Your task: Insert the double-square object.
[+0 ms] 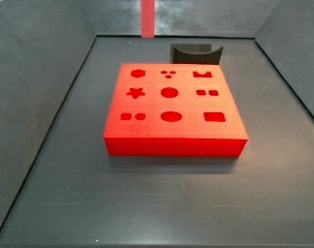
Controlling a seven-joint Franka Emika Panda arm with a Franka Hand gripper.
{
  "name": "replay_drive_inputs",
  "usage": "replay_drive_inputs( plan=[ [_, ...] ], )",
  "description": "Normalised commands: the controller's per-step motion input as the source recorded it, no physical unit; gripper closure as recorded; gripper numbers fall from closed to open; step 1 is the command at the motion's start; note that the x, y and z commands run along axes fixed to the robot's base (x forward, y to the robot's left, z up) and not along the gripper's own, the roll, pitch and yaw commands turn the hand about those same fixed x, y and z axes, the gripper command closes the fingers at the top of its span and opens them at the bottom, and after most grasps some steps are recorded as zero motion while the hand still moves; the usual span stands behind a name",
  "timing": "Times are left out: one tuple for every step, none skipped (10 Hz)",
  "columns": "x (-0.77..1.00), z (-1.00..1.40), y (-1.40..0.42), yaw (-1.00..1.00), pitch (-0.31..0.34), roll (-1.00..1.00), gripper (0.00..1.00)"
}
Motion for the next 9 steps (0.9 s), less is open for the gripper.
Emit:
replay_drive_inputs(
  plan=[
    [0.00,-0.57,0.20,-0.01,-0.006,0.00,1.00],
    [0.00,-0.81,0.23,-0.08,-0.004,0.14,1.00],
    [0.00,-0.80,0.31,-0.07,0.000,0.20,1.00],
    [0.00,-0.85,0.35,-0.03,-0.001,0.18,1.00],
    [0.00,-0.85,0.35,-0.03,-0.011,0.16,1.00],
    [0.09,-0.83,0.34,-0.05,0.000,0.11,1.00],
    [0.22,-0.69,0.33,-0.12,0.000,0.04,1.00],
    [0.33,-0.48,0.33,-0.31,-0.031,-0.04,1.00],
    [0.38,-0.35,0.33,-0.49,-0.087,-0.12,1.00]
  ],
)
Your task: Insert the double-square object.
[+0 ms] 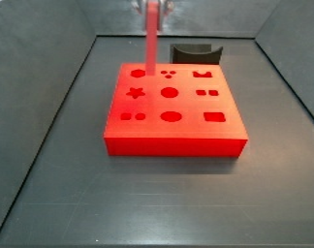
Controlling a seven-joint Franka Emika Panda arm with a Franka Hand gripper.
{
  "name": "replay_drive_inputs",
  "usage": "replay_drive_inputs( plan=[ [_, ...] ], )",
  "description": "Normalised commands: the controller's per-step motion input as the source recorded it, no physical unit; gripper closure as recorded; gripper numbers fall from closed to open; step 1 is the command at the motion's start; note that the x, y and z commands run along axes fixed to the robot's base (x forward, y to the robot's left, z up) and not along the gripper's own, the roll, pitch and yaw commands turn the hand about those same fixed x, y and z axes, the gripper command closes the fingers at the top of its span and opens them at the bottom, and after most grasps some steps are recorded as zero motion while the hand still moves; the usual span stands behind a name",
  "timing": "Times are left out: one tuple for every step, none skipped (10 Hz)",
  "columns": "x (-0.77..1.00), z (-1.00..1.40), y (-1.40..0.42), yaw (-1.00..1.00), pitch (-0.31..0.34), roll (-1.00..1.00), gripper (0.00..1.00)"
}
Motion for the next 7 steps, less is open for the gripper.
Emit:
replay_drive_inputs(
  plan=[
    [0.34,-0.30,0.28,-0.63,-0.126,-0.14,1.00],
    [0.35,-0.28,0.19,-0.78,-0.101,-0.11,1.00],
    [0.30,-0.25,0.15,-0.83,-0.099,-0.10,1.00],
    [0.27,-0.13,0.11,-0.82,-0.127,-0.16,1.00],
    [0.21,-0.08,0.06,-0.83,-0.143,-0.18,1.00],
    [0.14,-0.01,0.00,-0.85,-0.149,-0.23,1.00],
    [0.07,0.00,0.00,-0.89,-0.141,-0.24,1.00]
  ],
)
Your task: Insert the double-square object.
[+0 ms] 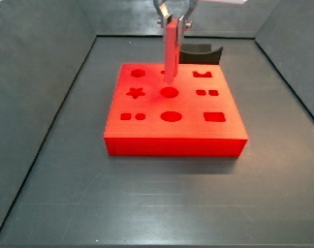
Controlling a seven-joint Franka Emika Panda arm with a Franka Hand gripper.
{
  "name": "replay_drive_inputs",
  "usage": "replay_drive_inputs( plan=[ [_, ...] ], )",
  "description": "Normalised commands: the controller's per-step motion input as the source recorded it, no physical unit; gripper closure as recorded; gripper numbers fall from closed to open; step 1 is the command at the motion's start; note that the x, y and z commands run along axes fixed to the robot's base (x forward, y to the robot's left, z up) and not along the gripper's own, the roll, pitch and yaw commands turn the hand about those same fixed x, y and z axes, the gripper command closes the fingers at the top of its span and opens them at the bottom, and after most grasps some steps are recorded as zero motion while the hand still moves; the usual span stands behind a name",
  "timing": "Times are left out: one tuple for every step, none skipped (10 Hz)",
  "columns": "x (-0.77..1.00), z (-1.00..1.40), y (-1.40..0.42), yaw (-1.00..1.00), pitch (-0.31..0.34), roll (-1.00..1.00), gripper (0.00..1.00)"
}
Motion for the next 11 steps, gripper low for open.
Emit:
replay_drive_inputs(
  plan=[
    [0.06,0.00,0.00,-0.90,-0.137,-0.23,1.00],
    [0.04,0.00,0.00,-0.92,-0.127,-0.21,1.00],
    [0.01,-0.03,0.00,-0.95,-0.113,-0.18,1.00],
    [0.02,-0.07,0.00,-1.00,-0.041,-0.12,1.00],
    [0.06,-0.01,0.00,-0.97,-0.034,-0.15,1.00],
    [0.14,0.00,0.00,-0.91,-0.041,-0.16,1.00],
    [0.15,0.00,0.00,-0.91,-0.046,-0.14,1.00],
    [0.13,0.00,0.00,-0.92,-0.050,-0.14,1.00],
    [0.15,0.00,0.00,-0.91,-0.047,-0.14,1.00],
    [0.17,0.00,0.00,-0.89,-0.040,-0.13,1.00],
    [0.12,-0.06,0.00,-0.93,-0.061,-0.10,1.00]
  ],
)
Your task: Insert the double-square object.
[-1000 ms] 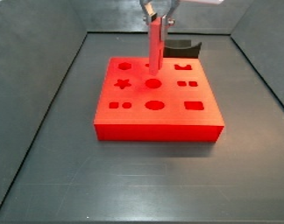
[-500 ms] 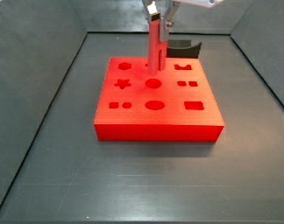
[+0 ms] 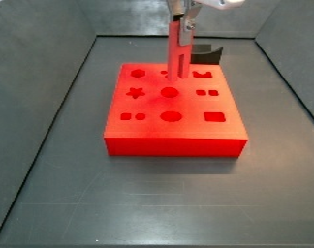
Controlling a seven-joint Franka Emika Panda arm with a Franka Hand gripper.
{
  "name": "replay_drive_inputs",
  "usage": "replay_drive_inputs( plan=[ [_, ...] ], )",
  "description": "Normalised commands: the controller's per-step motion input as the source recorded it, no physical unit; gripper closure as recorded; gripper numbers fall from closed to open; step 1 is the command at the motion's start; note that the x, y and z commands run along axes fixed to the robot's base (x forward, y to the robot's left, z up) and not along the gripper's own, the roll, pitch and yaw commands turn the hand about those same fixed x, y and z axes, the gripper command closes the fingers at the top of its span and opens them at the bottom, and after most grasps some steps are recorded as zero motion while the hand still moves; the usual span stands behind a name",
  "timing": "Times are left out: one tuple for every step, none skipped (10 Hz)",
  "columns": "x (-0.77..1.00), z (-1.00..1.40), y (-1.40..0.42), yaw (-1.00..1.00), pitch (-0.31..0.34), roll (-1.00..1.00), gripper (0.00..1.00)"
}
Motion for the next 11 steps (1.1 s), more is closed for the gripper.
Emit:
replay_drive_inputs(
  plan=[
    [0.11,-0.11,0.00,-0.95,-0.056,-0.08,1.00],
    [0.14,-0.12,0.00,-0.92,-0.041,-0.07,1.00],
    [0.14,-0.11,0.00,-0.92,-0.037,-0.07,1.00],
    [0.15,-0.10,0.00,-0.92,-0.036,-0.08,1.00],
    [0.17,-0.05,0.00,-0.90,-0.027,-0.09,1.00],
    [0.21,0.00,0.00,-0.86,-0.019,-0.08,1.00],
    [0.23,0.00,-0.01,-0.84,-0.010,-0.06,1.00],
    [0.27,0.00,-0.04,-0.80,0.000,-0.04,1.00],
    [0.29,0.13,-0.34,-0.44,0.013,0.13,1.00],
    [0.32,0.09,-0.34,-0.36,0.019,0.16,1.00],
    [0.29,0.05,-0.26,-0.22,0.043,0.16,1.00]
  ],
)
